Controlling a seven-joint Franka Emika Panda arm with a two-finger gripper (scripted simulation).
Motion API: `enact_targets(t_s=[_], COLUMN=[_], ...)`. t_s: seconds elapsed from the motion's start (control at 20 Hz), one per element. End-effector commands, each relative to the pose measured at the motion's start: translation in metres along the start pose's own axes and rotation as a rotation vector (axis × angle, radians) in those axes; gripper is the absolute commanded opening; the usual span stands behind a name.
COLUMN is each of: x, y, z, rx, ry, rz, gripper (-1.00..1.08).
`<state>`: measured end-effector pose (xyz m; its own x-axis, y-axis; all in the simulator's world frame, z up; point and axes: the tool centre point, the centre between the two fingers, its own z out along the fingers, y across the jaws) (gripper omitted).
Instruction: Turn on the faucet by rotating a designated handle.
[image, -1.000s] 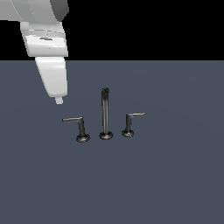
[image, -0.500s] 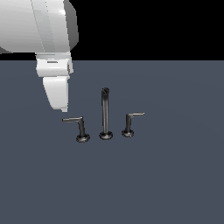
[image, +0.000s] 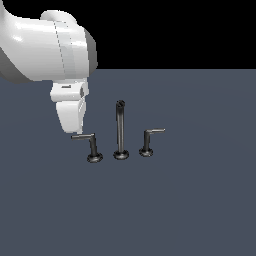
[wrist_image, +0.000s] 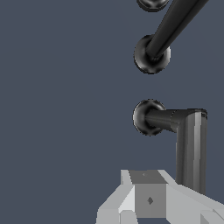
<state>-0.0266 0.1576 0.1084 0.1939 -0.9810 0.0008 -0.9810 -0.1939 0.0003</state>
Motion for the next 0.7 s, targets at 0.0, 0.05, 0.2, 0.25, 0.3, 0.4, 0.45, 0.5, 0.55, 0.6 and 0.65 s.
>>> enact_targets(t_s=[0.0, 0.05, 0.2, 0.25, 0.3, 0.4, 0.45, 0.5, 0.55, 0.6, 0.65], x=[0.0017, 0.0022, 0.0032, 0.0034, 0.0033, 0.0033, 0.0034, 0.0034, 0.0034, 0.0034, 0.0035], y=[-0.0055, -0.007, -0.0101, -0.0106, -0.0108, -0.0106, -0.0106, -0.0106, -0.0106, -0.0106, -0.0105], z=[0.0059, 0.0076, 0.0108, 0.0112, 0.0112, 0.0105, 0.0104, 0.0104, 0.0104, 0.0104, 0.0104], rx=[0.0, 0.0, 0.0, 0.0, 0.0, 0.0, 0.0, 0.0, 0.0, 0.0, 0.0], ry=[0.001, 0.001, 0.001, 0.0, 0.0, -0.001, -0.001, -0.001, -0.001, -0.001, -0.001], rz=[0.023, 0.029, 0.042, 0.044, 0.044, 0.043, 0.043, 0.043, 0.043, 0.043, 0.043], gripper=[-1.0, -1.0, -1.0, -1.0, -1.0, -1.0, -1.0, -1.0, -1.0, -1.0, -1.0])
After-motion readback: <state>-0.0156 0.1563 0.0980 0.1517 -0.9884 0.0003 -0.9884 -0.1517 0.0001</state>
